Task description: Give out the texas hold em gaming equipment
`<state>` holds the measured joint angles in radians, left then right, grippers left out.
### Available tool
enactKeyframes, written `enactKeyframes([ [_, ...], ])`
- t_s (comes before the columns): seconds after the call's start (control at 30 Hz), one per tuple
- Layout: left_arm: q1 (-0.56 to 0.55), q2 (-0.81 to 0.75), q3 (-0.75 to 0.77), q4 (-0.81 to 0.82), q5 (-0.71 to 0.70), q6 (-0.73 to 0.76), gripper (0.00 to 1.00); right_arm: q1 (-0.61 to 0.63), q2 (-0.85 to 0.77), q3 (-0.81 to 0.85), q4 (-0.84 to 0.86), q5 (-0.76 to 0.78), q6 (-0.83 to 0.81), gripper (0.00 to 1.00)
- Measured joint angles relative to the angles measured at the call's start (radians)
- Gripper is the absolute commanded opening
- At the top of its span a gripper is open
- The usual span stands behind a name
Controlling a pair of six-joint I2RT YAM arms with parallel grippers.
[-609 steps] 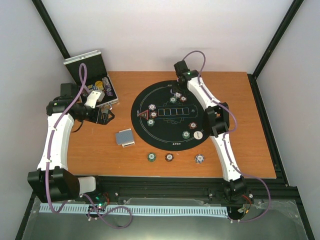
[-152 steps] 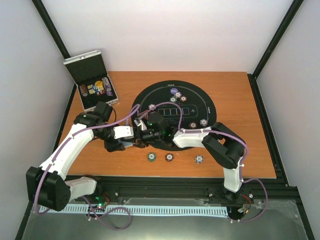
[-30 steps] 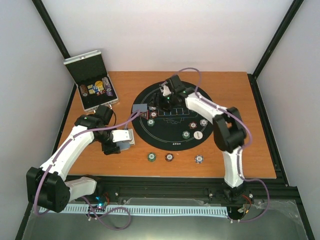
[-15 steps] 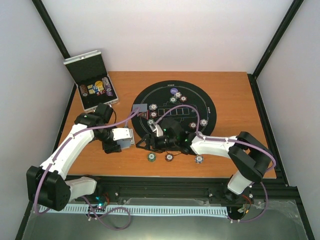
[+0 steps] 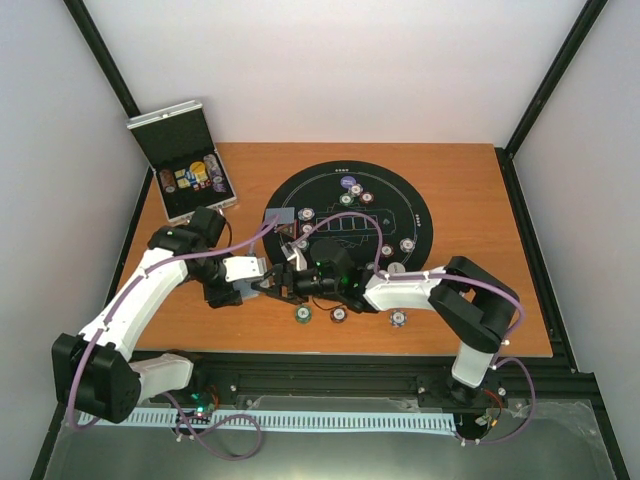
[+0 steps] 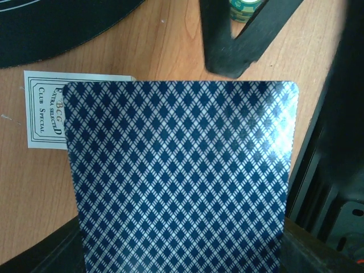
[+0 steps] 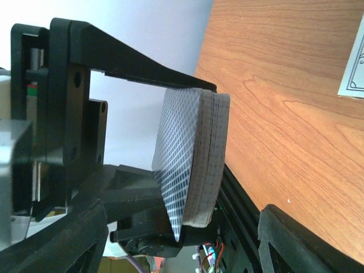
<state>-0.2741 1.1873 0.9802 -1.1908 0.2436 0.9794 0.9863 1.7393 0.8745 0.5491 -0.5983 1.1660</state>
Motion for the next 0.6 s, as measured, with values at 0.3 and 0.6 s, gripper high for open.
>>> enactKeyframes([
  [0.3,0.0,-0.013,0.011,-0.014,0.012,0.0,0.01,0.011,0.093,0.049,0.092,-0.017,0.06,0.71],
  [0.6,0.001,-0.019,0.031,-0.027,0.035,-0.001,0.01,0.024,0.241,0.139,0.212,-0.044,0.156,0.66],
])
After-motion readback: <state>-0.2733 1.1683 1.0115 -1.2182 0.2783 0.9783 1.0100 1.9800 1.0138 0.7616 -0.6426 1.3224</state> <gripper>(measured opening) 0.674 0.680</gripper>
